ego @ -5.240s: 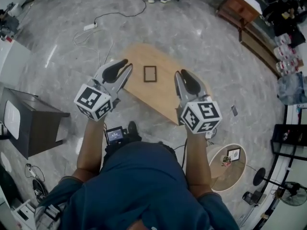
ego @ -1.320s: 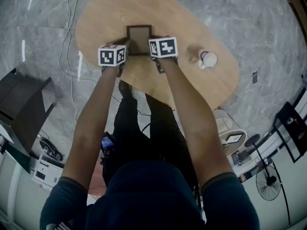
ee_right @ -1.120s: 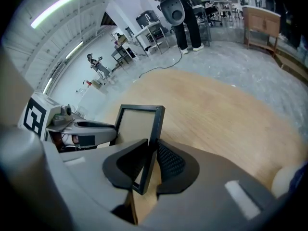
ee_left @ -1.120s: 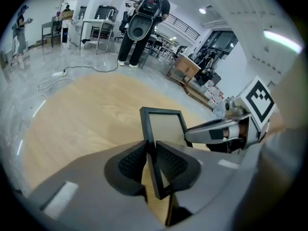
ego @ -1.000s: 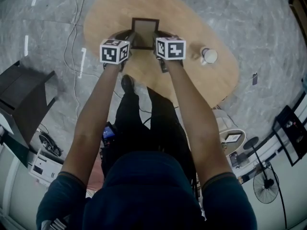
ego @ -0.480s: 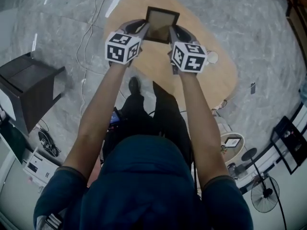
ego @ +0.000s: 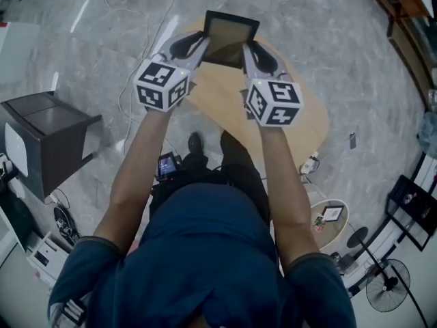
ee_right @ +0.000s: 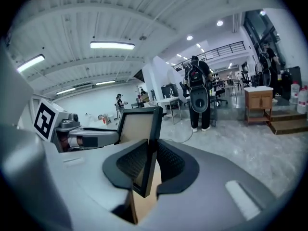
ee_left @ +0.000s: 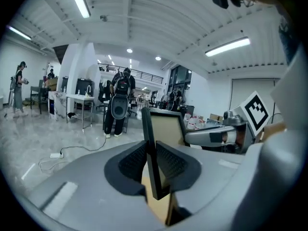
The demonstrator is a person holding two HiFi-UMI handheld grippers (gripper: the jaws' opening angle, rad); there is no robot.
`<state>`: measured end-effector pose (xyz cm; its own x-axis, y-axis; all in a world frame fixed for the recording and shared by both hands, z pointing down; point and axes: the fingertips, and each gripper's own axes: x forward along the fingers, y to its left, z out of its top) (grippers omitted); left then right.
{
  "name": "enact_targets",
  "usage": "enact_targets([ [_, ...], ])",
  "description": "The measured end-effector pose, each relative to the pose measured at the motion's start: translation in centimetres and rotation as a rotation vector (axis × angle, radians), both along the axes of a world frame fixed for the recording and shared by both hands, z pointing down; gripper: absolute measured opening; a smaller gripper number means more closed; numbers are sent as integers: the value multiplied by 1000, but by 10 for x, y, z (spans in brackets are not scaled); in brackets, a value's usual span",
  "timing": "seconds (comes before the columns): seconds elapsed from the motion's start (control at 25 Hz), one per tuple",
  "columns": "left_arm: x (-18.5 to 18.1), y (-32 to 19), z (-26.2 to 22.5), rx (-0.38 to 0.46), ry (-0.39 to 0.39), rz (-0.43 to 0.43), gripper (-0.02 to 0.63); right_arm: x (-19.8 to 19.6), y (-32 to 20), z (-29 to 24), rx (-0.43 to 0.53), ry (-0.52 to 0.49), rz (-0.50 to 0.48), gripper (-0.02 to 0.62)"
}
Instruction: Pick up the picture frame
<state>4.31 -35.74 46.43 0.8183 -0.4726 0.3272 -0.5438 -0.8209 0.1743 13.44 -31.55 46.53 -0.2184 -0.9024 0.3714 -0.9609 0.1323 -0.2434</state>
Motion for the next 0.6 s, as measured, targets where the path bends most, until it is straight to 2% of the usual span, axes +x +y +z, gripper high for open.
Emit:
enact_targets([
  [0.32, -43, 25, -118, 156, 124, 6, 55, -43, 26, -123, 187, 100, -36, 66],
  [0.6, -72, 52, -203, 280, 214, 35, 58, -72, 50, -210, 304, 154, -43, 66],
])
